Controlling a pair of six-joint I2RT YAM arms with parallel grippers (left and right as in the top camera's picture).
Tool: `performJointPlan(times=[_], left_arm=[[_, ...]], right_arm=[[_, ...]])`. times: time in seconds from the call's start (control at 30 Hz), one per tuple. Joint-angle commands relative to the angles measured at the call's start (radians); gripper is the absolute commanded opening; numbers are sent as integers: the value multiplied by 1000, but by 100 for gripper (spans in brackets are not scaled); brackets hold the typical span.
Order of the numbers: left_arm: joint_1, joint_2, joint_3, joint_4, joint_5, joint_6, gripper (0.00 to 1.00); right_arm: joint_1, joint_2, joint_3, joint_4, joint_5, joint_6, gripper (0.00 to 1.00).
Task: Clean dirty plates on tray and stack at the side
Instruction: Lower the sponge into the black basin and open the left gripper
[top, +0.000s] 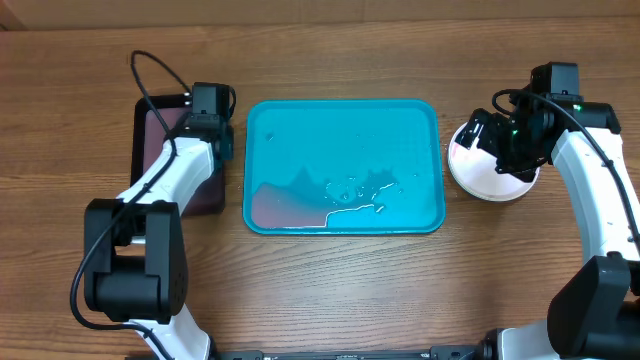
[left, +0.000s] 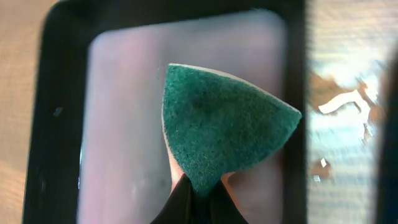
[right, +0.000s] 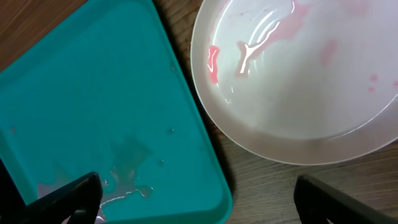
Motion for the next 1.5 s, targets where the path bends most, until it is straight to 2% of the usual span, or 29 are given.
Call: performJointPlan(times=[0.0, 0.1, 0.2, 0.33, 0.37, 0.4, 0.43, 0.47, 0.6, 0.8, 0.93, 1.07, 1.23, 1.47], left_arm=[[13, 11, 20, -8, 80, 204, 10], [24, 11, 19, -37, 80, 203, 11], [42, 11, 19, -60, 77, 202, 18], [71, 11, 19, -74, 76, 165, 12], [79, 11, 19, -75, 77, 154, 14], [85, 11, 19, -75, 77, 141, 19], [88, 11, 19, -74, 76, 134, 49], [92, 11, 20, -74, 71, 135, 100], [84, -3, 43, -100, 19, 134, 100], [46, -136, 189, -314, 38, 55, 99], [3, -304, 319, -527, 132, -59, 100], [-10, -442, 380, -672, 214, -155, 100], [-10, -641, 381, -784, 390, -209, 100], [-50, -932, 350, -829, 410, -206, 99]], right_arm=[[2, -24, 19, -4, 10, -15, 100], [2, -24, 18, -9, 10, -38, 100], [2, -24, 18, -16, 10, -41, 100], [2, -24, 17, -17, 10, -40, 100], [2, -24, 17, -18, 10, -40, 100], [2, -24, 17, -18, 10, -40, 100], [2, -24, 17, -18, 10, -41, 100], [2, -24, 17, -18, 10, -41, 100], [2, -24, 17, -7, 10, -41, 100], [2, -24, 18, 3, 10, -40, 100], [2, -24, 18, 8, 10, -40, 100], [2, -24, 18, 31, 10, -40, 100], [2, -24, 18, 60, 10, -39, 100], [2, -24, 17, 88, 10, -39, 100]])
